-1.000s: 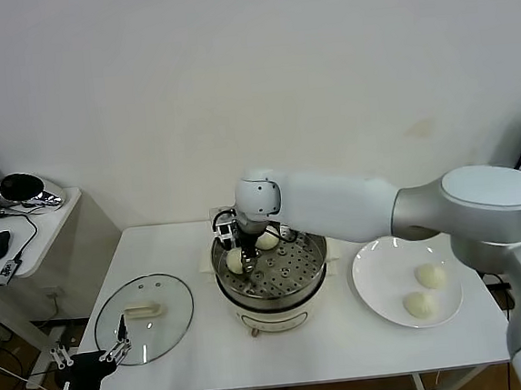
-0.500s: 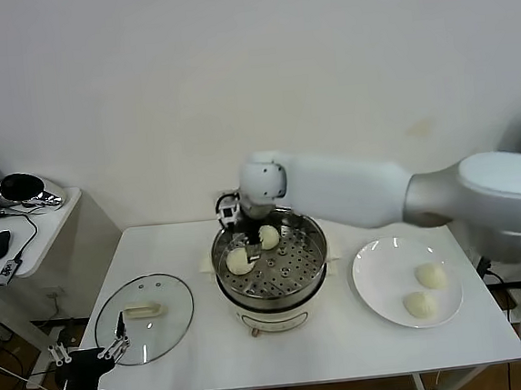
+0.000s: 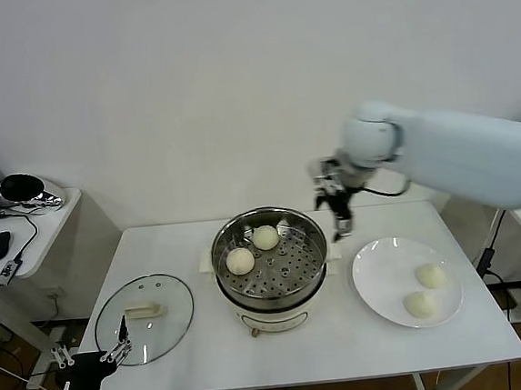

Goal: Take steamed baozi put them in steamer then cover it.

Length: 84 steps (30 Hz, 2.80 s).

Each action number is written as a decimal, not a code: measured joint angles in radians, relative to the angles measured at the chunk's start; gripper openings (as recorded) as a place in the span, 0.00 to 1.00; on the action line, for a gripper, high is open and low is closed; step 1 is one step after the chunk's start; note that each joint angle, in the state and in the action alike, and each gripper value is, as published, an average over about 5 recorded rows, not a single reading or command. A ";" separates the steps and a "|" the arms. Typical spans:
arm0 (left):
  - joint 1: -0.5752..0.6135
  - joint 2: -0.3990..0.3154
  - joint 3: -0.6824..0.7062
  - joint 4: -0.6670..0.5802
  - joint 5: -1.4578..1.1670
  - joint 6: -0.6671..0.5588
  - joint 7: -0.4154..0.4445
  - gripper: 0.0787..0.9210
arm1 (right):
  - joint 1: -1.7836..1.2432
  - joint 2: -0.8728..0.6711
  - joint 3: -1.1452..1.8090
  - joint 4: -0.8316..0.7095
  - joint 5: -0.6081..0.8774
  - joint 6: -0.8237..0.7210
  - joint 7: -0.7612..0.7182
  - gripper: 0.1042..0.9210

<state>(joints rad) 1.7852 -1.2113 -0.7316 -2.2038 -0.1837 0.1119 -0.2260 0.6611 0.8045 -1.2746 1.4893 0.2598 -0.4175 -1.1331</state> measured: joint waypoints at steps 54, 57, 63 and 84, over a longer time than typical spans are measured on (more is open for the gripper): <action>0.046 -0.024 -0.012 0.017 0.037 -0.009 0.001 0.88 | -0.862 -0.230 0.611 -0.158 -0.506 0.217 -0.009 0.63; 0.047 -0.024 -0.013 0.017 0.037 -0.009 0.001 0.88 | -0.859 -0.231 0.612 -0.157 -0.501 0.215 -0.012 0.55; 0.046 -0.022 -0.016 0.014 0.036 -0.009 0.001 0.88 | -0.810 -0.246 0.585 -0.143 -0.474 0.207 -0.027 0.53; 0.036 -0.011 -0.029 0.003 0.019 -0.009 -0.002 0.88 | -0.223 -0.076 0.311 -0.111 -0.188 0.234 -0.053 0.54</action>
<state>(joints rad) 1.8210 -1.2226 -0.7610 -2.2004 -0.1650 0.1025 -0.2280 0.4382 0.7287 -0.9635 1.3786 0.0714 -0.1837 -1.1857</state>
